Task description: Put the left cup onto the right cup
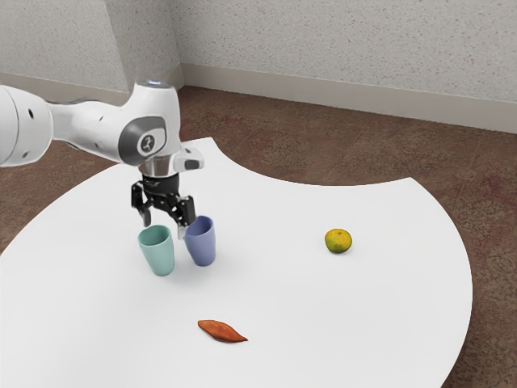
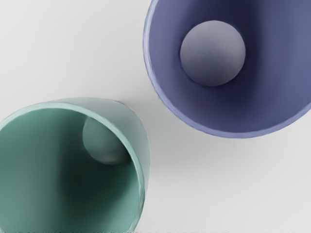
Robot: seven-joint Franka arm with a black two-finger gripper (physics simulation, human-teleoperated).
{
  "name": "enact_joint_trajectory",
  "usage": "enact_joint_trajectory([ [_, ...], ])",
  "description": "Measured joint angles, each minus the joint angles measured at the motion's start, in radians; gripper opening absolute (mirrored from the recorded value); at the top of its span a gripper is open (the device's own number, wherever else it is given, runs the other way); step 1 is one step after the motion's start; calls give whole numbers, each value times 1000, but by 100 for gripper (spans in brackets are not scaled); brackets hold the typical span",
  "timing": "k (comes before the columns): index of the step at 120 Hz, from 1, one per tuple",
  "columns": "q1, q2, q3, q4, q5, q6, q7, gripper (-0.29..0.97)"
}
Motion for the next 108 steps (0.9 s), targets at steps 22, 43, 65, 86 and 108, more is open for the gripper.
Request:
enact_joint_trajectory([
  [22,1,20,0,-9,-2,32,19,68],
  [43,8,41,1,-24,-2,72,32,68],
  [65,14,55,2,-32,-2,103,42,68],
  [86,13,71,2,-36,-1,121,49,68],
  [108,12,73,2,-48,9,135,57,54],
])
